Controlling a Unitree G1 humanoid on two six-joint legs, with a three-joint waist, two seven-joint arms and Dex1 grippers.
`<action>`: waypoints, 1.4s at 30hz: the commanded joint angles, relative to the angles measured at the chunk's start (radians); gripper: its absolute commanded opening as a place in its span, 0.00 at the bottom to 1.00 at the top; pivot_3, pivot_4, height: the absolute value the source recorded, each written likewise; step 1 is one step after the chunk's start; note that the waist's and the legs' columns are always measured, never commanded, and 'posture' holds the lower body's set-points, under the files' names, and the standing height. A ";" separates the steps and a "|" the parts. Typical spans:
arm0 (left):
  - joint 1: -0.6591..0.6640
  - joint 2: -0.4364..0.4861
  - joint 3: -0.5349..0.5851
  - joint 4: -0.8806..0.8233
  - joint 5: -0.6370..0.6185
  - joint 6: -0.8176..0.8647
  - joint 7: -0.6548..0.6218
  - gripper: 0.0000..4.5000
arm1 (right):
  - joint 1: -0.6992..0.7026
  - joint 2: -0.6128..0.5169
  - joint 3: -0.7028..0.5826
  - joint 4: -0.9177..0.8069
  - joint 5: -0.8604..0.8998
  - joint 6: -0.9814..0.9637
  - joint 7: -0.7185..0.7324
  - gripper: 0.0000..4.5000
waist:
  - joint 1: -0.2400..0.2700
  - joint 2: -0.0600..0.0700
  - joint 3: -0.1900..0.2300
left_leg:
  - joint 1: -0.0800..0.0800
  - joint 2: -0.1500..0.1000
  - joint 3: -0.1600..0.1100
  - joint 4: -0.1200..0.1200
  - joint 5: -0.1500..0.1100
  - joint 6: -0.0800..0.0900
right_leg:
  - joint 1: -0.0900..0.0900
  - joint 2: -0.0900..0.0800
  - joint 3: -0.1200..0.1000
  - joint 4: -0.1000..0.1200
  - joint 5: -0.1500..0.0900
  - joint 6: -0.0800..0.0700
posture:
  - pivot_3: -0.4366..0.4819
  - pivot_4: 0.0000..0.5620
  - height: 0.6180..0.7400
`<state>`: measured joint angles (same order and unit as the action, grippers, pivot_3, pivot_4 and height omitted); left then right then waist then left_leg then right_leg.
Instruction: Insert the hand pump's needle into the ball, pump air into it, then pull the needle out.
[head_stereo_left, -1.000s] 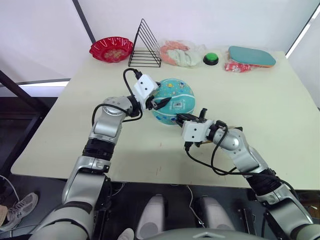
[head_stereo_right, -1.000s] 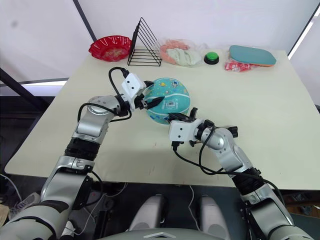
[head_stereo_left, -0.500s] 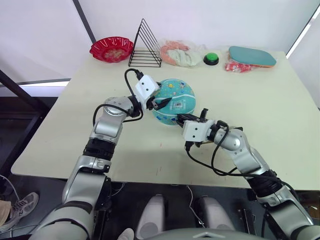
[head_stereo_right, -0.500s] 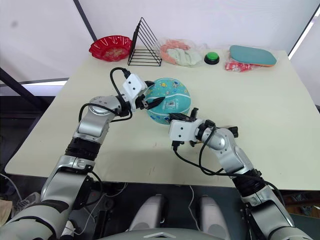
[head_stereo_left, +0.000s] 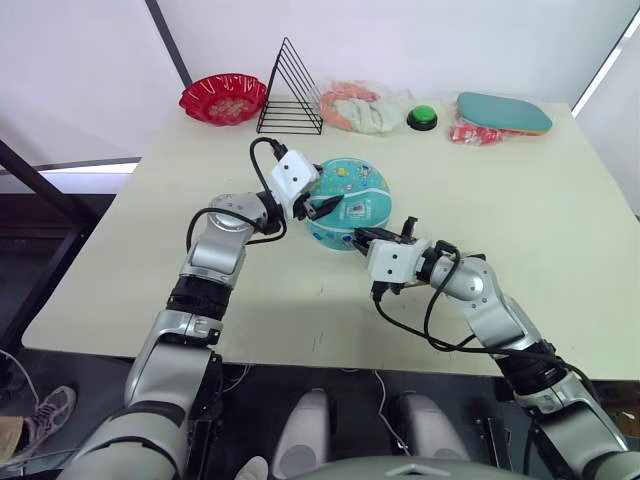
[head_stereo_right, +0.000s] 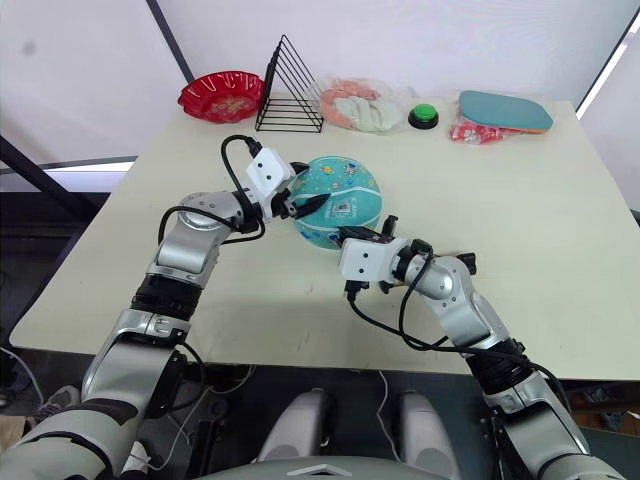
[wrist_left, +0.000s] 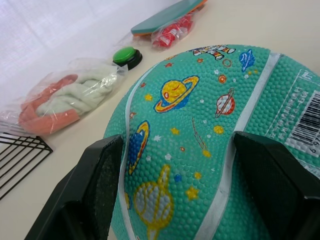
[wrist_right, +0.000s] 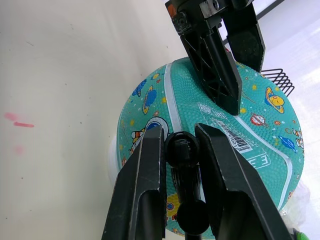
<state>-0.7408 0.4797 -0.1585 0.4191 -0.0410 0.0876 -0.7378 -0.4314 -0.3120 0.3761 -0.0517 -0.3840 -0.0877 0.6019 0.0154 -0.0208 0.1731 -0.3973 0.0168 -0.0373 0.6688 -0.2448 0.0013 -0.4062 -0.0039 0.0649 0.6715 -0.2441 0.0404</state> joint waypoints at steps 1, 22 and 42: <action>0.060 0.027 -0.041 0.164 0.101 0.069 0.049 0.82 | 0.007 0.003 0.015 -0.144 0.057 -0.046 0.029 0.09 | 0.000 0.000 0.000 | 0.000 0.000 0.000 0.000 0.000 0.000 | 0.000 0.000 0.000 0.000 0.000 0.000 | 0.48 0.27 1.00; 0.110 0.018 0.158 -0.087 -0.159 0.159 -0.045 0.99 | 0.014 0.005 -0.108 -0.203 0.188 0.138 0.015 0.09 | -0.036 0.004 -0.007 | 0.013 0.005 0.004 -0.002 0.000 0.000 | 0.009 0.002 0.002 0.000 -0.003 -0.003 | 0.48 0.27 1.00; 0.471 0.153 0.418 -0.761 -0.718 0.622 -0.152 1.00 | -0.250 -0.122 -0.294 0.090 0.323 0.196 0.019 0.09 | -0.053 -0.001 0.005 | -0.007 0.004 0.003 -0.020 0.000 0.000 | -0.010 -0.005 0.000 -0.012 0.002 -0.003 | 0.48 0.27 1.00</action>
<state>-0.2869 0.6163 0.2392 -0.2777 -0.7335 0.7145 -0.8895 -0.6502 -0.4167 0.0990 0.0272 -0.0642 0.1496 0.6238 -0.0373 -0.0214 0.1778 -0.4039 0.0209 -0.0346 0.6488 -0.2448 0.0009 -0.4164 -0.0089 0.0646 0.6593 -0.2425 0.0371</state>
